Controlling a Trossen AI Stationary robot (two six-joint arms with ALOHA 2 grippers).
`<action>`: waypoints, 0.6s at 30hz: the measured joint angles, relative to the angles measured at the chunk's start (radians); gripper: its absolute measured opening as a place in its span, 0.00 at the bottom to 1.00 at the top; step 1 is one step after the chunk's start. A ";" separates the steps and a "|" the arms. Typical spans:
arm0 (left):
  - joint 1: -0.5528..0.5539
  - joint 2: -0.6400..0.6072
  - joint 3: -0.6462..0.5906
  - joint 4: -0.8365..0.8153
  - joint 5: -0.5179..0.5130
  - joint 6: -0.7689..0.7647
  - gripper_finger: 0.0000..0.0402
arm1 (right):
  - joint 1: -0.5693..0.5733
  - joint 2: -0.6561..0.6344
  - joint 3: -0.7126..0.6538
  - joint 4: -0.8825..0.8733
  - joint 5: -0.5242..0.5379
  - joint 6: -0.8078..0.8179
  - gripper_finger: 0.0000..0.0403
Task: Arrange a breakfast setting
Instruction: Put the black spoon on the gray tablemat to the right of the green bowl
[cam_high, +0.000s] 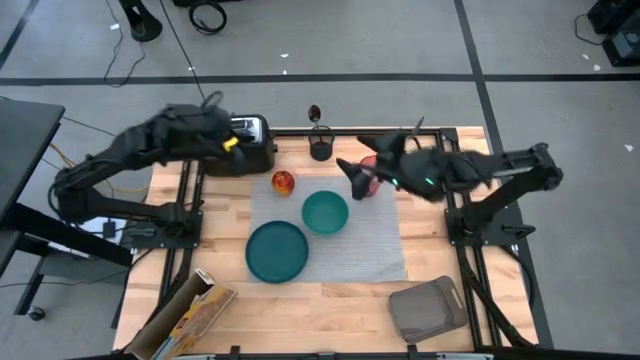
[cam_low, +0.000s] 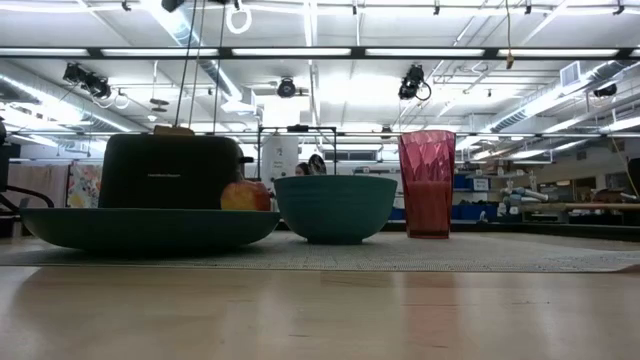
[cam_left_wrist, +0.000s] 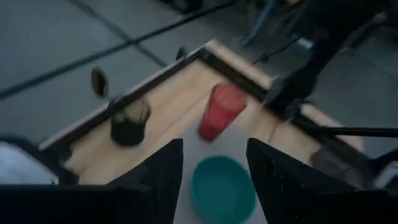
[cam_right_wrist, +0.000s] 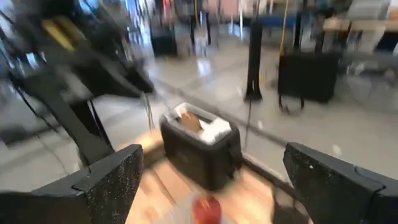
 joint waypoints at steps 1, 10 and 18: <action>-0.004 -0.008 0.017 -0.003 0.011 0.012 0.46 | -0.038 0.008 0.009 -0.031 -0.055 0.001 0.95; -0.081 -0.064 0.053 0.022 0.076 0.062 0.46 | -0.377 0.019 0.007 -0.058 -0.482 -0.125 0.91; -0.117 -0.046 0.052 0.076 0.071 0.091 0.46 | -0.645 0.174 0.007 0.029 -0.811 -0.251 0.91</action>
